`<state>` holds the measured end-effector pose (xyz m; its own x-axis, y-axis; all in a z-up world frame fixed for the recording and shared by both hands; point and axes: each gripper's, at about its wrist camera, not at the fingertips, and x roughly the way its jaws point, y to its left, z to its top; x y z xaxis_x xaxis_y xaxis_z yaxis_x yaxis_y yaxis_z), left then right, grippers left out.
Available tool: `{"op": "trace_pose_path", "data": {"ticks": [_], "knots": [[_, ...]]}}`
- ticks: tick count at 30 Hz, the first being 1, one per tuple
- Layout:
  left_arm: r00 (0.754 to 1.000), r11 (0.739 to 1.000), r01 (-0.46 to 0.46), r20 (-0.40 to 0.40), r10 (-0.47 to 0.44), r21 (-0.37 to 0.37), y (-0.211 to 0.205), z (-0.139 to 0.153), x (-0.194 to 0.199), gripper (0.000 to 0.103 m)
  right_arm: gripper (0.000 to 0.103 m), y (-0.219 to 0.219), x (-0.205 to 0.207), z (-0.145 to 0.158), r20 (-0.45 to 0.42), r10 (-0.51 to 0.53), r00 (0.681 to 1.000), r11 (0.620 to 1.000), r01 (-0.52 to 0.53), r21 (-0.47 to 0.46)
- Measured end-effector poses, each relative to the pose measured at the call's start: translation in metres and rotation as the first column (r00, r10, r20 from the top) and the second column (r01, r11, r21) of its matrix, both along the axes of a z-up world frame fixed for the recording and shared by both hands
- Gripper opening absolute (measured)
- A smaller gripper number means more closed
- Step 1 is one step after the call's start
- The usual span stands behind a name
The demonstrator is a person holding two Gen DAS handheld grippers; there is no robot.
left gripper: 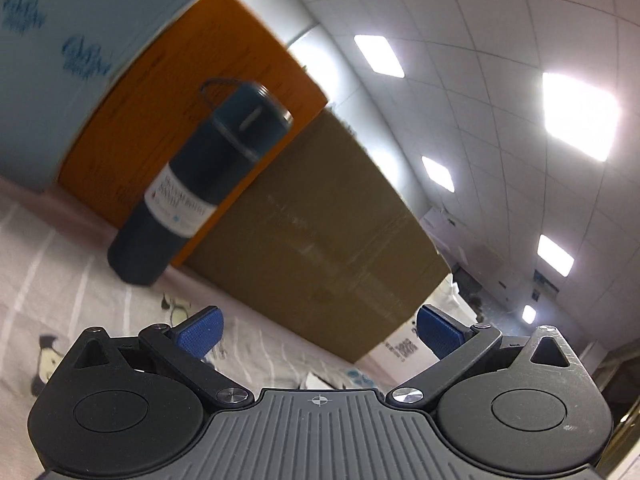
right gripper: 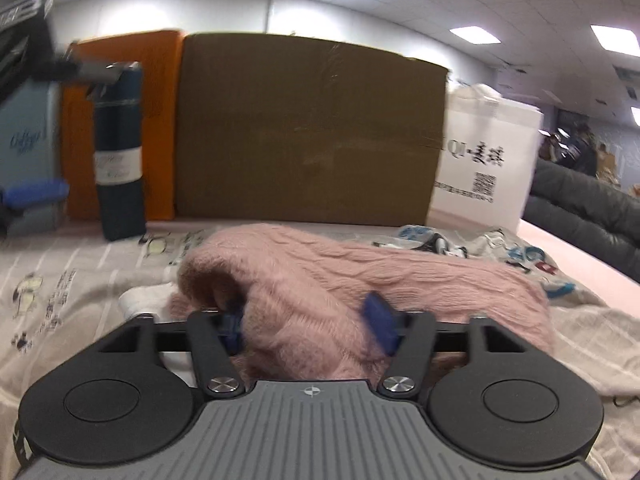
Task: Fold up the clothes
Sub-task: 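Grasp the pink sweater with the right gripper while the left gripper grasps another part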
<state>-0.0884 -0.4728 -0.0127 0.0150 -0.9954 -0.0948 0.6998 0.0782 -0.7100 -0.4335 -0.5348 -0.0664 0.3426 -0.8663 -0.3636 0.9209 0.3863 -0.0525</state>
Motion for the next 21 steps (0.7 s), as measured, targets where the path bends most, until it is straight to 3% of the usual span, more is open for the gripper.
{"op": "trace_pose_path", "data": {"ticks": [3, 7, 11, 15, 17, 19, 21], "knots": [[0.998, 0.999, 0.044, 0.045, -0.045, 0.003, -0.011, -0.008, -0.011, 0.103, 0.025, -0.003, -0.024, 0.008, 0.144, -0.008, 0.989, 0.998, -0.001, 0.056], [0.979, 0.988, 0.148, 0.138, -0.153, 0.044, -0.020, -0.012, -0.043, 0.103, 0.022, 0.000, -0.057, 0.023, 0.359, -0.054, 0.932, 0.996, 0.025, 0.085], [0.947, 0.974, 0.197, 0.236, -0.219, 0.114, -0.032, -0.017, -0.072, 0.102, 0.022, 0.017, -0.084, 0.034, 0.475, -0.089, 0.875, 0.996, 0.085, 0.030], [0.897, 0.956, 0.199, 0.354, -0.266, 0.214, -0.043, -0.024, -0.100, 0.098, 0.022, 0.030, -0.104, 0.039, 0.549, -0.112, 0.829, 0.993, 0.120, 0.021], [0.890, 0.937, 0.223, 0.337, -0.308, 0.269, -0.051, -0.030, -0.102, 0.088, 0.022, 0.034, -0.108, 0.039, 0.553, -0.122, 0.824, 0.991, 0.136, 0.016], [0.891, 0.937, 0.231, 0.330, -0.312, 0.262, -0.050, -0.031, -0.100, 0.081, 0.022, 0.037, -0.112, 0.038, 0.570, -0.135, 0.810, 0.989, 0.147, 0.024], [0.887, 0.932, 0.234, 0.331, -0.321, 0.275, -0.052, -0.033, -0.100, 0.063, 0.022, 0.041, -0.116, 0.039, 0.598, -0.132, 0.791, 0.989, 0.145, 0.025]]}}
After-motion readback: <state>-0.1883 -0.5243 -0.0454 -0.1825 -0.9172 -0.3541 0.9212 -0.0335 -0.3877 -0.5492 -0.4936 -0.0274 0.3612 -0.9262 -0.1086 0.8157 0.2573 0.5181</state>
